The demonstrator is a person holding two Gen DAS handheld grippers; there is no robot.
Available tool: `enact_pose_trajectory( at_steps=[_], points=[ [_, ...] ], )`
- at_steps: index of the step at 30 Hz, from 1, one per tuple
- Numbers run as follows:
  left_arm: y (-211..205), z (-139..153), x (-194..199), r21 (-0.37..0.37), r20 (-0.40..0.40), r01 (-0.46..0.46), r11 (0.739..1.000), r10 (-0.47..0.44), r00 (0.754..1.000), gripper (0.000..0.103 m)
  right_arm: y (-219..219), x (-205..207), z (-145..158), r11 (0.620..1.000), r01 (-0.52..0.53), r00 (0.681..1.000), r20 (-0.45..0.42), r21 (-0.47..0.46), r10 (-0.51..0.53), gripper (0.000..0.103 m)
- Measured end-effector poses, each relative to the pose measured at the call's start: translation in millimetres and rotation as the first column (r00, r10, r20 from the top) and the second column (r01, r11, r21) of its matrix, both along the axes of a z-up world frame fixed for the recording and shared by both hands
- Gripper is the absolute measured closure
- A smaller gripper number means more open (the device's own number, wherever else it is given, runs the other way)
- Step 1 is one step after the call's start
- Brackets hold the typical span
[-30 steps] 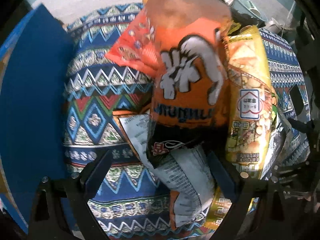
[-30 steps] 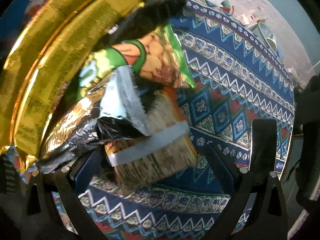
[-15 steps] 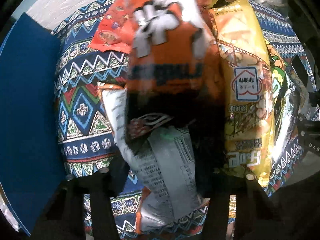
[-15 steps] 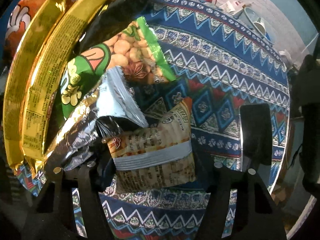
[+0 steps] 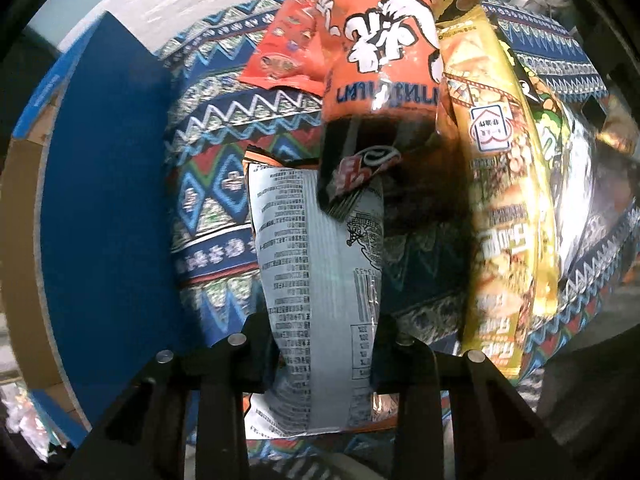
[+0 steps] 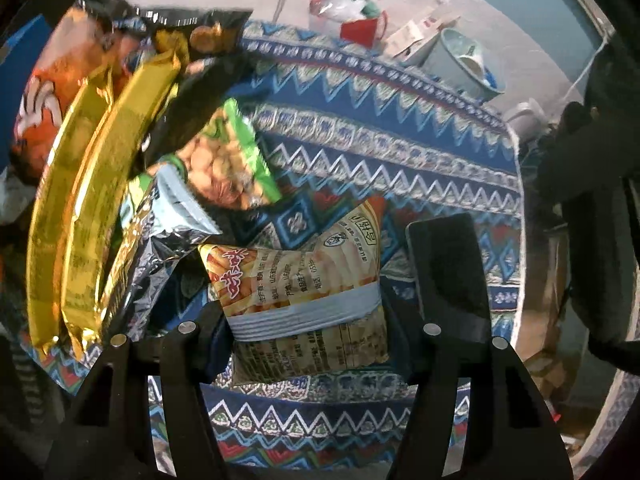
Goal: Organize snacks
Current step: 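Carry both bags over the cardboard box and open both grippers to drop them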
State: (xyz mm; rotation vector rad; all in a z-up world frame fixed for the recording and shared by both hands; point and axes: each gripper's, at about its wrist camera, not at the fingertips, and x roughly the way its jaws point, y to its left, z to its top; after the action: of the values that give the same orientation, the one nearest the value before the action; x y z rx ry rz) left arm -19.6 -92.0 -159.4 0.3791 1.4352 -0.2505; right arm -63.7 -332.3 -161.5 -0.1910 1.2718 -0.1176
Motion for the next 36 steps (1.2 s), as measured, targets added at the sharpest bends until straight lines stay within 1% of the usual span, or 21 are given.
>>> enact_pose_trajectory(
  at_steps=[3, 9, 10, 17, 20, 21, 28, 31, 36],
  points=[
    [13.1, 15.9, -12.2, 0.027, 0.042, 0.014, 1.000, -0.015, 0.999, 0.069, 3.6, -1.1, 9.5, 1.000, 0.007, 0.999, 0.031, -0.018, -0.007, 0.040],
    [7.7, 45.2, -40.1, 0.051, 0.113, 0.035, 0.998, -0.040, 0.993, 0.069, 13.7, -4.6, 29.0, 1.000, 0.018, 0.996, 0.082, -0.010, -0.017, 0.040],
    [5.5, 49.3, -52.6, 0.053, 0.122, 0.035, 0.998, -0.042, 0.992, 0.069, 16.4, -4.5, 32.0, 1.000, 0.015, 0.996, 0.091, -0.009, -0.014, 0.040],
    [5.4, 73.5, -68.2, 0.047, 0.201, 0.038, 0.998, -0.047, 0.979, 0.070, 39.8, -1.4, 52.6, 1.000, -0.018, 0.989, 0.149, 0.002, 0.018, 0.040],
    [10.8, 86.9, -76.9, 0.033, 0.235, 0.039, 0.999, -0.046, 0.971, 0.070, 48.9, 1.0, 61.4, 0.999, -0.025, 0.986, 0.168, 0.028, 0.020, 0.040],
    [12.6, 85.6, -72.3, 0.029, 0.241, 0.040, 0.999, -0.046, 0.970, 0.070, 51.8, 1.7, 64.0, 0.999, -0.027, 0.985, 0.174, 0.034, 0.021, 0.040],
    [17.6, 110.9, -78.5, -0.007, 0.324, 0.057, 0.998, -0.052, 0.945, 0.070, 76.9, 7.0, 83.5, 0.997, -0.069, 0.972, 0.226, 0.047, 0.056, 0.040],
    [21.7, 118.8, -74.7, -0.033, 0.344, 0.055, 0.998, -0.040, 0.938, 0.070, 87.1, 7.6, 90.3, 0.995, -0.090, 0.967, 0.243, 0.053, 0.075, 0.040],
    [34.9, 133.8, -66.3, -0.047, 0.396, 0.038, 0.998, -0.016, 0.918, 0.070, 105.3, 10.1, 101.0, 0.991, -0.127, 0.957, 0.266, 0.039, 0.113, 0.040]
  ],
)
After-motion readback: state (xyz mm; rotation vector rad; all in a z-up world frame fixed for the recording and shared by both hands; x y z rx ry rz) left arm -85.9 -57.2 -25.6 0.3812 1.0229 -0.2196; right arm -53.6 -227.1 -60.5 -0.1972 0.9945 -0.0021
